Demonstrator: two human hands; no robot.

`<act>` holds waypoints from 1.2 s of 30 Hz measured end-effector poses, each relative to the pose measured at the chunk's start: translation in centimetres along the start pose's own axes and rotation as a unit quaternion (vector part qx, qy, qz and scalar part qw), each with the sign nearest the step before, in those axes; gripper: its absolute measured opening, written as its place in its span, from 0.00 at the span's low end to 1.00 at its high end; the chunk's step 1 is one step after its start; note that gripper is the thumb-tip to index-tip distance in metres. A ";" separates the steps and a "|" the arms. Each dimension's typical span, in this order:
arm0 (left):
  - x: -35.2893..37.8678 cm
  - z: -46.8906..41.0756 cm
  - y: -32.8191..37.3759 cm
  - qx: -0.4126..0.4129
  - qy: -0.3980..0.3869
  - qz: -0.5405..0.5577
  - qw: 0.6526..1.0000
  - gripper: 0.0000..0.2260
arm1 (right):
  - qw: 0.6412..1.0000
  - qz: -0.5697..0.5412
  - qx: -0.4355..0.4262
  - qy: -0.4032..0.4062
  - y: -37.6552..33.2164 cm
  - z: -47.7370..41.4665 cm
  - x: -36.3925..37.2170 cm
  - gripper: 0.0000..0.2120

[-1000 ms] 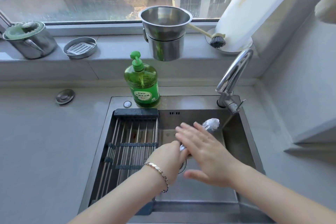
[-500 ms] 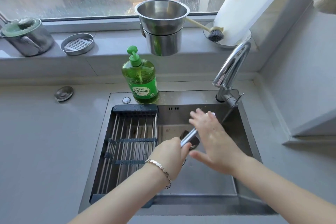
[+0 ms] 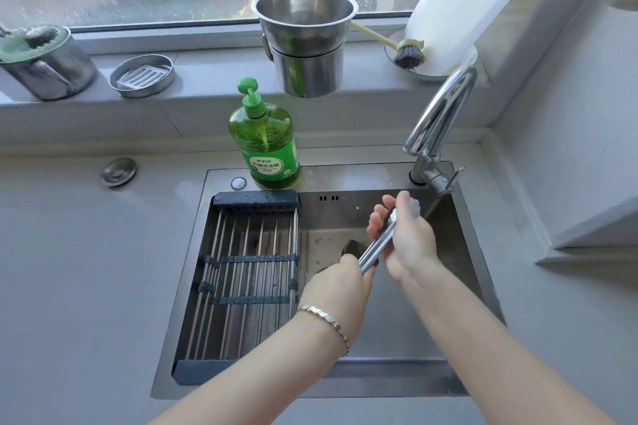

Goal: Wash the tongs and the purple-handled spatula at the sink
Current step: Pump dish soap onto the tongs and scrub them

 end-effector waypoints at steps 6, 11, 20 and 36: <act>-0.3 -0.5 -0.1 0.001 0.001 0.036 0.999 0.17 | 0.997 -0.075 0.028 -0.018 0.6 0.6 1.7 0.22; 0.1 -0.6 -0.8 -0.002 0.015 0.051 0.999 0.13 | 0.998 0.000 0.022 -0.059 1.0 0.9 1.3 0.11; 1.3 -0.8 -1.1 -0.012 -0.071 0.188 0.980 0.03 | 0.995 0.041 0.056 -0.074 2.6 1.5 0.8 0.17; -3.1 -4.0 -3.4 -0.079 0.044 0.697 0.711 0.10 | 0.843 0.485 -0.060 -0.226 3.9 1.7 -0.4 0.22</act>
Point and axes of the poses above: each hand's wrist, its own z-axis away from the middle knuckle, its own x-axis out of the palm, y = z × x, the point moved 5 cm from there along -z, towards the middle knuckle, and after that the axes turned 9 degrees about z, right-handed, at the moved point
